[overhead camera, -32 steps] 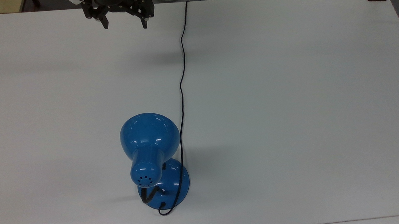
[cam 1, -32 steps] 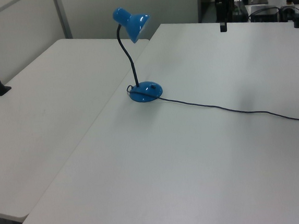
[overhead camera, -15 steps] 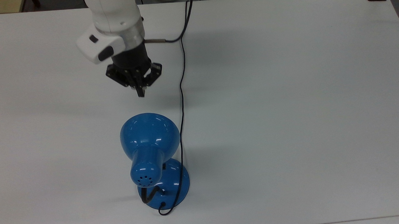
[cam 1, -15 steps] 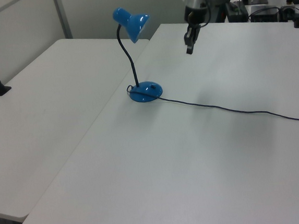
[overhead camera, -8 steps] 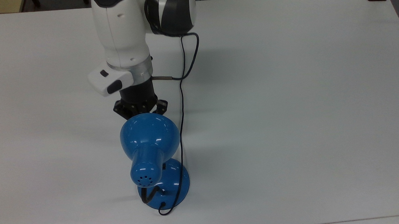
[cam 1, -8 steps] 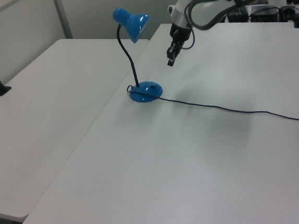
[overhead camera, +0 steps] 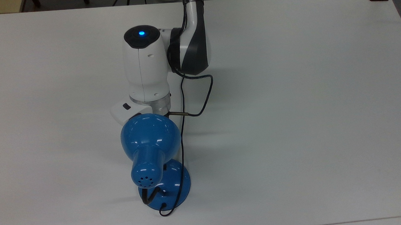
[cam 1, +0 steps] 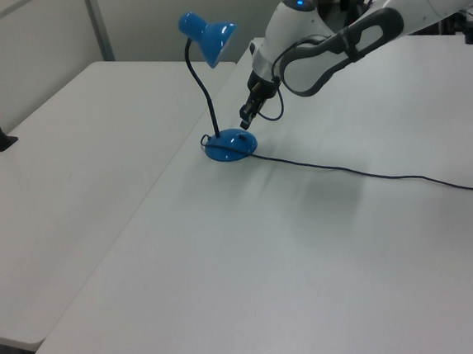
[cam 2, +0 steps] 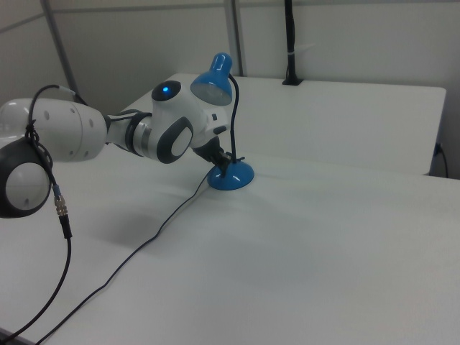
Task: Turn on the lamp
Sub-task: 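Press the switch on the lamp base with the gripper fingertips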
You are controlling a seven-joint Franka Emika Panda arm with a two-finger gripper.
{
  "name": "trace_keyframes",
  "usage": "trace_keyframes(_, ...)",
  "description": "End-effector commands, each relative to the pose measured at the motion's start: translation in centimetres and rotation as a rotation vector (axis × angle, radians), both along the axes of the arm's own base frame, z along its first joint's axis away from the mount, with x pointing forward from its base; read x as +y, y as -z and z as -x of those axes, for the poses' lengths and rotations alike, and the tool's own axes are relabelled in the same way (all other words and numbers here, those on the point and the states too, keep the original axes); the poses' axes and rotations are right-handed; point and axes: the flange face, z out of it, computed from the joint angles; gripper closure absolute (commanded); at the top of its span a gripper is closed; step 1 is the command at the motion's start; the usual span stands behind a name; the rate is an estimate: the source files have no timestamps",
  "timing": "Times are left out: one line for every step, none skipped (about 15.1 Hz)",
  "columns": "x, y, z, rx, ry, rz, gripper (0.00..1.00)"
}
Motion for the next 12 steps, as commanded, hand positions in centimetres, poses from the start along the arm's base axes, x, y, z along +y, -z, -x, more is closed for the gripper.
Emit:
trace_keyframes(1.1, -0.4, -0.9, -0.029, 0.009, -0.02, 1.0)
trace_keyframes(1.1, 0.2, -0.9, -0.023, 0.008, -0.017, 1.0)
trace_keyframes(1.1, 0.0, -1.1, -0.035, 0.007, -0.015, 1.0)
trace_keyframes(1.2, 0.4, -1.3, -0.049, 0.007, -0.012, 1.0)
trace_keyframes(1.3, 0.8, -1.3, -0.051, 0.003, -0.008, 1.0)
trace_keyframes(1.3, 0.9, -1.4, -0.052, 0.003, -0.006, 1.0)
trace_keyframes(1.3, 1.0, -1.4, -0.05, 0.002, -0.004, 1.0)
trace_keyframes(1.6, 1.3, -1.3, -0.047, -0.003, -0.004, 1.0)
trace_keyframes(1.6, 1.4, -1.3, -0.046, -0.004, -0.002, 1.0)
trace_keyframes(1.6, 1.5, -1.3, -0.044, -0.004, -0.002, 1.0)
trace_keyframes(1.8, 1.6, -1.3, -0.043, -0.007, 0.0, 1.0)
trace_keyframes(1.9, 2.3, -1.3, -0.035, -0.009, 0.002, 1.0)
